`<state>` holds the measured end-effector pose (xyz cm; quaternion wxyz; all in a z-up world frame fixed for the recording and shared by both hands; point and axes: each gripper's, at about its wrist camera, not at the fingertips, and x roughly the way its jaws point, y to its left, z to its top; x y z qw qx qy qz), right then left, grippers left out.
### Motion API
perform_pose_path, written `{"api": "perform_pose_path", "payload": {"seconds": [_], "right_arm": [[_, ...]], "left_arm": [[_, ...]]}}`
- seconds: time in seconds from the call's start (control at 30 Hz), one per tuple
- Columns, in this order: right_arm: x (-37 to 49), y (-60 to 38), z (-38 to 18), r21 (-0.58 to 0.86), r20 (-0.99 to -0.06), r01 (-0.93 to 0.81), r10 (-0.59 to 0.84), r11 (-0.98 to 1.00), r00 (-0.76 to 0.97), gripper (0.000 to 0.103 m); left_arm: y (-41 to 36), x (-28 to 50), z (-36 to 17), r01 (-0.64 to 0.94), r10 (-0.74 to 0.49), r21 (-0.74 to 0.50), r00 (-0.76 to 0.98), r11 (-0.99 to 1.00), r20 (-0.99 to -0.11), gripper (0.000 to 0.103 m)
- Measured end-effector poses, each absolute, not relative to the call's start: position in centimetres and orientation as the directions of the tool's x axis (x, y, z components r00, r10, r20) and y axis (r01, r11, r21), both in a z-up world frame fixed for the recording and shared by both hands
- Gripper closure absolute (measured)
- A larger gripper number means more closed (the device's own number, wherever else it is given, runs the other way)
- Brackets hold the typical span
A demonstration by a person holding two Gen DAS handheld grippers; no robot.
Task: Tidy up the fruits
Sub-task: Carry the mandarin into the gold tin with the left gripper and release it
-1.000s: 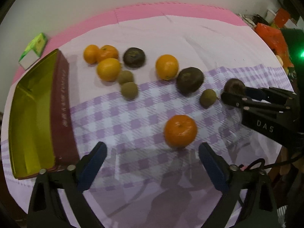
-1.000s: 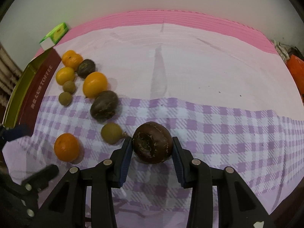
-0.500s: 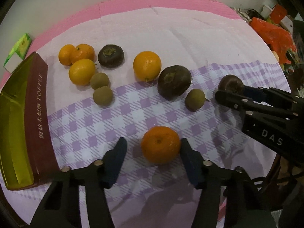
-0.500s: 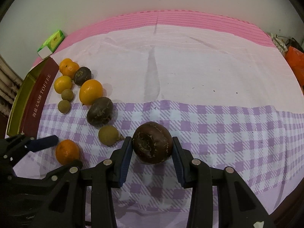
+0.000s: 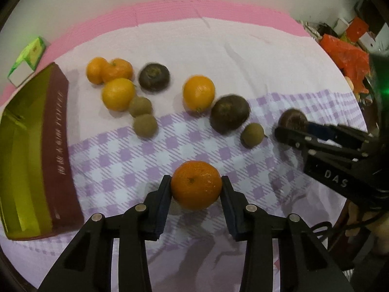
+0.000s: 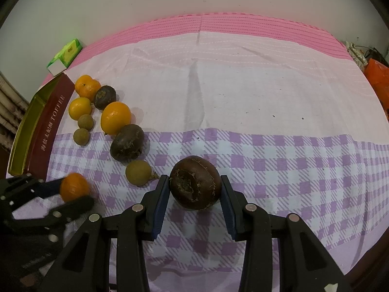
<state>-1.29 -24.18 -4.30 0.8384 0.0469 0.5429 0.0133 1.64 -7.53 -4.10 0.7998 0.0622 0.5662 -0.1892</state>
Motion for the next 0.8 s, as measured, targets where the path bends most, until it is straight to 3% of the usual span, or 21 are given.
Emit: {"api": "perform_pose_path", "payload": {"seconds": [0.23, 0.4, 0.8], "right_arm": [[-1.2, -24.2, -4.6, 0.086, -0.91, 0.031, 0.066, 0.996, 0.409, 0.065], [-1.1, -24.4, -4.9, 0.086, -0.912, 0.036, 0.064, 0.996, 0.405, 0.065], [-1.0, -24.4, -5.2, 0.08, -0.913, 0.033, 0.06, 0.996, 0.403, 0.065]], "left_arm": [[-3.9, 3.4, -1.1, 0.311, -0.215, -0.098, 0.369, 0.945, -0.904, 0.063], [1.9, 5.7, 0.8, 0.203, -0.129, -0.04, 0.447, 0.978, -0.885, 0.063], [13.3, 8.0, -1.7, -0.012, 0.042, 0.041, 0.417, 0.999, -0.908, 0.063]]}}
